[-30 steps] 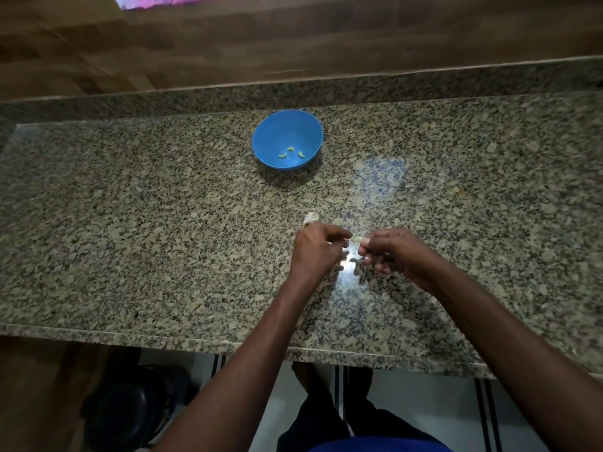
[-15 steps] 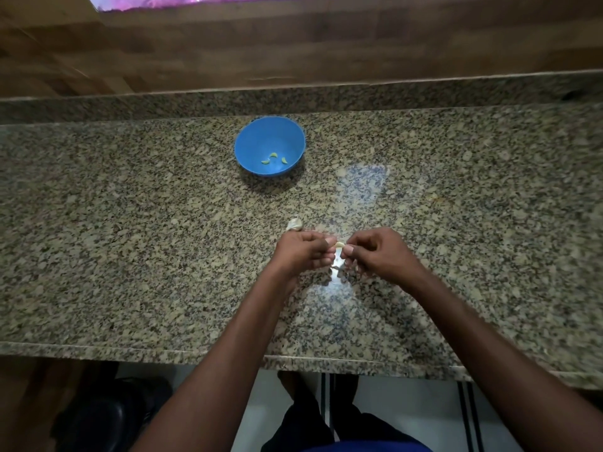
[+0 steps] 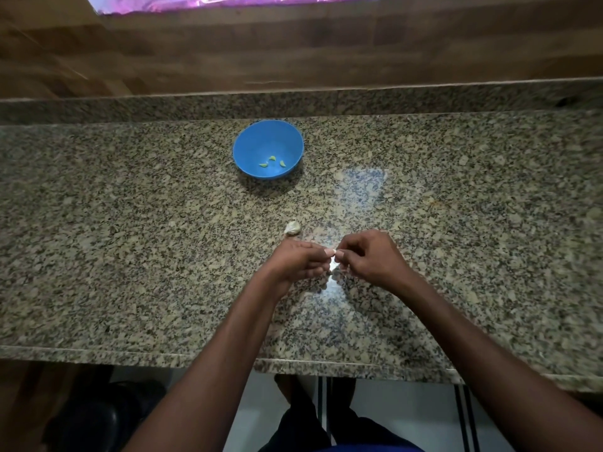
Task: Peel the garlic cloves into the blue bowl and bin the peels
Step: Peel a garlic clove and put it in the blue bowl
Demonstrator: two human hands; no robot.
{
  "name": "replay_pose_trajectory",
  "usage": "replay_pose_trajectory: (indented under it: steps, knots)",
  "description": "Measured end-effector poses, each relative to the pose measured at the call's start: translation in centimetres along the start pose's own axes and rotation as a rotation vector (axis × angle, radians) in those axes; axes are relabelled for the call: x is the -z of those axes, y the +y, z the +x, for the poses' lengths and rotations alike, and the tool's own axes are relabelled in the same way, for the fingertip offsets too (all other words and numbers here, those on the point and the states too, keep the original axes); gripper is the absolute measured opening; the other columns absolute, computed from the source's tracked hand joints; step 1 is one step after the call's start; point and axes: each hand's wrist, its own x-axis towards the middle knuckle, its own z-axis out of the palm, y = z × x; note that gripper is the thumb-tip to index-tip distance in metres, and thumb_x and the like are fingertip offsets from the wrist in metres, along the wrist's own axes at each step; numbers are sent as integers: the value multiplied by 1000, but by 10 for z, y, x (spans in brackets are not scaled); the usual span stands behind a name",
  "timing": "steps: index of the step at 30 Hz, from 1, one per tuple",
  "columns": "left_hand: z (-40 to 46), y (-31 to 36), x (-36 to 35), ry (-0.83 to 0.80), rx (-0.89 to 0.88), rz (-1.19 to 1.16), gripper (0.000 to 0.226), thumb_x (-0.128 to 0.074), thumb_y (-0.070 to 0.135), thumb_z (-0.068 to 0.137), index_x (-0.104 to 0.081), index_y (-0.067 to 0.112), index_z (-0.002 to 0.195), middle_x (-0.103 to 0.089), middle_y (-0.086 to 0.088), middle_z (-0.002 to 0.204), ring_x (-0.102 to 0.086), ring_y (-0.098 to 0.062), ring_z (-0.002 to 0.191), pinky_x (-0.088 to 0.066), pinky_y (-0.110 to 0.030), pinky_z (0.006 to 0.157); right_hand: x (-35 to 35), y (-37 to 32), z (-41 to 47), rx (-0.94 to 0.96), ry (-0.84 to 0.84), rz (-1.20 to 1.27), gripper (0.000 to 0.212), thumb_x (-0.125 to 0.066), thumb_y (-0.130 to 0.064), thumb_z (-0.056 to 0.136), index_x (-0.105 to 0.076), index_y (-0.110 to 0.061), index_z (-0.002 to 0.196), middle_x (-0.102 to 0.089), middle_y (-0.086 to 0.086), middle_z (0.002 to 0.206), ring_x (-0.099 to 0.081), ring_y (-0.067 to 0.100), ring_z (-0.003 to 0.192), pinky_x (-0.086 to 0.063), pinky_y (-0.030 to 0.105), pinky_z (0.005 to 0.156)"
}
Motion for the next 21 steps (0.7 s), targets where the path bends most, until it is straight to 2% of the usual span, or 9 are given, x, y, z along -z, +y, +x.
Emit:
replay_pose_trajectory:
  steps: [2,4,6,9,11,14,16,19,21]
  knots:
    - [0,2,0,15,21,-18,7,-71,2,91,-75,-3,95,-75,-13,83,-70,-17,71,-60,-22,66,-4,-3,0,70,40,-155,16,-69,-8,95,-74,-16,82,-66,-2,65,-52,6,47,-37,10,40]
    - [-1,2,-2,42,-42,9,11,-74,3,89,-74,-4,97,-75,-12,85,-71,-17,72,-60,-22,67,-4,-4,1,80,57,-148,19,-68,-7,94,-72,-13,77,-65,0,63,-51,7,47,-38,10,41]
    - [-1,-1,-3,64,-187,78,15,-76,5,87,-73,-3,99,-75,-12,88,-71,-17,75,-60,-24,70,2,-4,4,-47,-7,159,23,-64,-5,94,-70,-8,72,-65,7,63,-53,11,47,-42,17,43]
    - [-1,-8,-4,88,-356,173,11,-75,6,90,-74,0,99,-75,-11,88,-71,-16,76,-59,-27,75,11,-6,9,-338,-228,610,25,-55,-7,97,-66,-4,74,-59,5,61,-45,9,43,-35,17,38]
    - [1,-9,-4,115,-414,224,9,-76,8,90,-75,4,98,-76,-10,87,-71,-15,75,-60,-28,74,12,-6,11,-474,-324,768,26,-50,-7,97,-62,-6,73,-53,1,59,-39,6,41,-30,15,34]
    - [3,-8,-3,157,-430,211,7,-77,9,89,-78,9,96,-77,-6,86,-72,-13,76,-60,-28,73,11,-3,12,-532,-367,918,26,-47,-8,96,-58,-8,72,-49,0,60,-36,6,42,-29,15,34]
    - [4,-8,-2,142,-380,127,9,-76,6,90,-77,5,99,-77,-6,87,-71,-11,74,-58,-24,68,10,2,11,-497,-320,826,25,-50,-10,96,-60,-9,72,-52,1,61,-38,8,43,-30,17,36]
    - [4,-10,-1,90,-296,5,19,-73,2,91,-73,-7,108,-76,-3,89,-69,-9,68,-56,-20,64,5,11,11,-319,-126,312,22,-63,-14,92,-67,-2,74,-62,7,64,-47,12,47,-39,21,47]
    - [5,-11,1,69,-269,-50,21,-74,3,90,-73,-8,108,-77,-3,91,-68,-13,71,-58,-23,68,0,14,12,-228,-42,107,20,-70,-15,87,-68,-2,72,-63,8,63,-50,16,52,-43,26,54]
